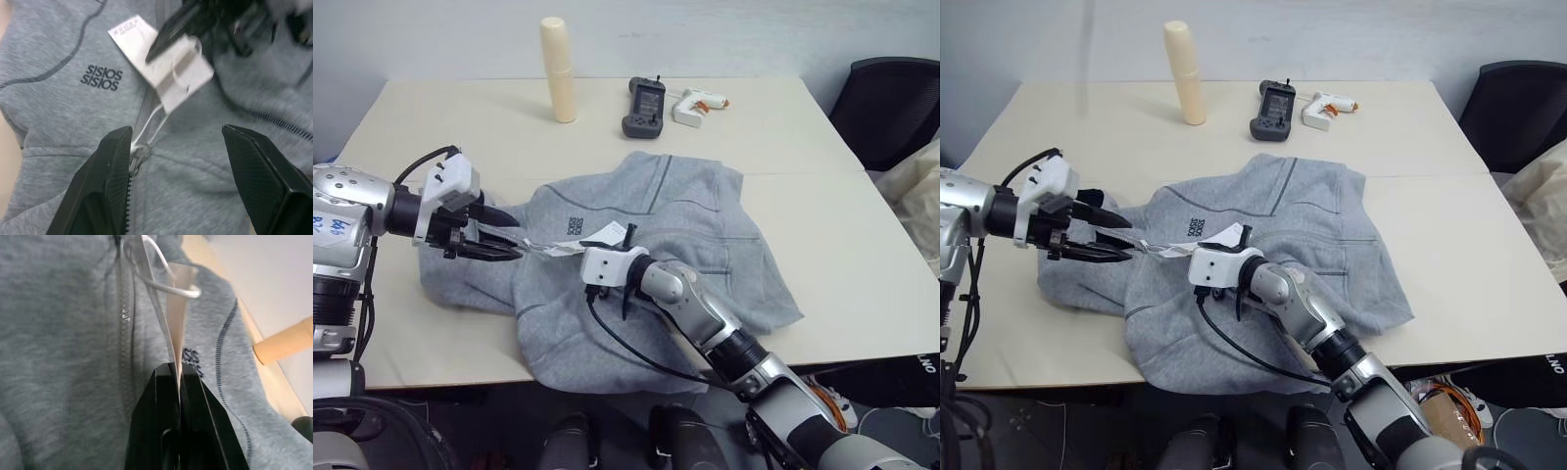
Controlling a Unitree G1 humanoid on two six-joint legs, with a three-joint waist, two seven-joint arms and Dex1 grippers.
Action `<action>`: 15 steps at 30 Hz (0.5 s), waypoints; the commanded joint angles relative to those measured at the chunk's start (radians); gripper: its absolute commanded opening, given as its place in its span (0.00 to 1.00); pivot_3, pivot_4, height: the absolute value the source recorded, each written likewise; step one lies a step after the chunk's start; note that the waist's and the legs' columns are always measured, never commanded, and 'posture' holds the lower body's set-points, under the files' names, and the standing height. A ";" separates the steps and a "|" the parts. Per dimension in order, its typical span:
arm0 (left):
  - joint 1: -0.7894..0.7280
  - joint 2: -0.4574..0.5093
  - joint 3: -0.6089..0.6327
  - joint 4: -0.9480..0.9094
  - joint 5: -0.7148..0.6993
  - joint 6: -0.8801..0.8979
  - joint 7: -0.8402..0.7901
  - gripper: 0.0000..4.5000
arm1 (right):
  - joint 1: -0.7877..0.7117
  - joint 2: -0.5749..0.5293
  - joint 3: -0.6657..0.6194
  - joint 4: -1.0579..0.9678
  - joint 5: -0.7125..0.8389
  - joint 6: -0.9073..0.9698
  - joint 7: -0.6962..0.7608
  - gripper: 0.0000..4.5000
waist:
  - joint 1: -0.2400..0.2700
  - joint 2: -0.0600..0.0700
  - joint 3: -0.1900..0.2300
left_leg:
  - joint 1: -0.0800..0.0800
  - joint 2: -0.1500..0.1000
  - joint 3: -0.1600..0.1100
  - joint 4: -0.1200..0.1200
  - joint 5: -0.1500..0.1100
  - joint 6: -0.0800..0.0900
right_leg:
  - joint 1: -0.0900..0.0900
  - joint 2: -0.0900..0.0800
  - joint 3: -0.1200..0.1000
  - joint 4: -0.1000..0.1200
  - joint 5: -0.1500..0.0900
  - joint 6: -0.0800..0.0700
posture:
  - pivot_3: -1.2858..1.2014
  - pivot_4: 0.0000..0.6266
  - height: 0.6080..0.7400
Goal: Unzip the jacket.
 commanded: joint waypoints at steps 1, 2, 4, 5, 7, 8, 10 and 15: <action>-0.097 -0.055 -0.053 0.148 0.096 -0.197 -0.010 0.68 | 0.017 -0.007 -0.053 -0.157 0.038 0.080 0.043 0.01 | 0.007 0.000 0.000 | 0.000 0.000 0.000 0.000 0.000 0.000 | 0.000 0.000 0.000 0.000 0.000 0.000 | 0.52 0.24 1.00; -0.123 -0.081 -0.070 0.207 0.126 -0.255 0.002 0.68 | 0.021 -0.012 -0.058 -0.179 0.038 0.096 0.049 0.01 | 0.010 0.000 0.000 | 0.000 0.000 0.000 0.001 0.000 0.000 | 0.000 0.002 -0.001 0.000 0.000 0.000 | 0.52 0.24 1.00; -0.173 -0.137 -0.089 0.318 0.161 -0.324 0.023 0.68 | 0.027 -0.020 -0.066 -0.209 0.038 0.124 0.056 0.01 | 0.010 0.000 0.000 | 0.000 -0.001 0.000 0.001 0.000 0.000 | 0.000 0.001 -0.001 0.001 0.000 0.000 | 0.52 0.24 1.00; -0.198 -0.171 -0.096 0.377 0.173 -0.349 0.028 0.68 | 0.031 -0.027 -0.070 -0.222 0.034 0.136 0.057 0.01 | 0.012 0.000 0.000 | 0.000 -0.001 0.000 0.002 0.000 0.001 | 0.000 0.001 -0.001 0.001 0.000 0.000 | 0.52 0.24 1.00; -0.237 -0.221 -0.119 0.489 0.214 -0.405 0.036 0.68 | 0.038 -0.036 -0.076 -0.238 0.027 0.161 0.059 0.01 | 0.011 0.000 0.000 | -0.001 -0.002 0.000 0.002 -0.001 0.001 | 0.000 0.001 -0.002 0.001 0.000 0.000 | 0.52 0.24 1.00; -0.248 -0.233 -0.127 0.530 0.232 -0.431 0.036 0.68 | 0.041 -0.039 -0.077 -0.244 0.025 0.171 0.059 0.01 | 0.010 0.000 0.000 | -0.001 -0.002 0.000 0.002 -0.001 0.001 | 0.000 0.001 -0.003 0.002 0.000 0.000 | 0.52 0.24 1.00; -0.262 -0.245 -0.148 0.606 0.273 -0.484 0.030 0.68 | 0.046 -0.042 -0.078 -0.255 0.027 0.186 0.058 0.01 | 0.006 0.000 0.000 | -0.001 -0.002 0.000 0.002 -0.001 0.002 | 0.000 0.001 -0.003 0.002 0.000 0.000 | 0.52 0.24 1.00; -0.294 -0.268 -0.162 0.765 0.346 -0.558 0.089 0.68 | 0.051 -0.059 -0.081 -0.269 0.025 0.206 0.051 0.01 | 0.001 0.000 0.000 | -0.001 0.000 0.002 0.001 -0.001 0.001 | -0.001 0.001 -0.006 0.001 0.000 0.000 | 0.52 0.24 1.00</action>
